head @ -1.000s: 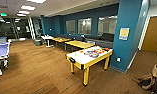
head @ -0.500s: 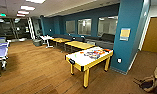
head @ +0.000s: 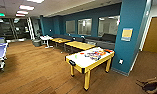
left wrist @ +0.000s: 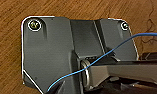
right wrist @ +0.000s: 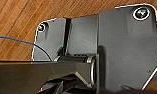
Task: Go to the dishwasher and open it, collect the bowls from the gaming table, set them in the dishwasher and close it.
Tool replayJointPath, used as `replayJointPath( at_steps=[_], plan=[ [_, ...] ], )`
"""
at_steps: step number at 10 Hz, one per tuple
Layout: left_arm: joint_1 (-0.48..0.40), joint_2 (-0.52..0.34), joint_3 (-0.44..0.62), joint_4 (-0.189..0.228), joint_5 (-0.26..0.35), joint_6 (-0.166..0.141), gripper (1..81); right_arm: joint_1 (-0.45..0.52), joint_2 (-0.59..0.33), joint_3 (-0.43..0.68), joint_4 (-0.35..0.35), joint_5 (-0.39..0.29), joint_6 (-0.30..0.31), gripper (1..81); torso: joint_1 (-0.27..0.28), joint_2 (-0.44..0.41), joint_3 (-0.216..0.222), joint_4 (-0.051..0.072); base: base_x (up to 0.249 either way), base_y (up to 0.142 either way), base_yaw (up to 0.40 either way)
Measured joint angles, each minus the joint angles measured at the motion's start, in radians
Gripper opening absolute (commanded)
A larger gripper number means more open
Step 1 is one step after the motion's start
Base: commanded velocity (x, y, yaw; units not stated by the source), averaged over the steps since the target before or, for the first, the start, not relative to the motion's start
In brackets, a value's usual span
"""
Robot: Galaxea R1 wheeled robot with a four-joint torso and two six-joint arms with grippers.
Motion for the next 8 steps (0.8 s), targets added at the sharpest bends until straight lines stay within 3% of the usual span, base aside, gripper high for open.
replayJointPath(
  at_steps=[8],
  plan=[
    [0.001,0.0,0.0,0.0,0.0,0.0,81.1,0.0,0.0,0.0,0.0,0.0,0.0,81.1,0.0,0.0,0.0,0.0,0.121,0.059,0.0]
  ],
)
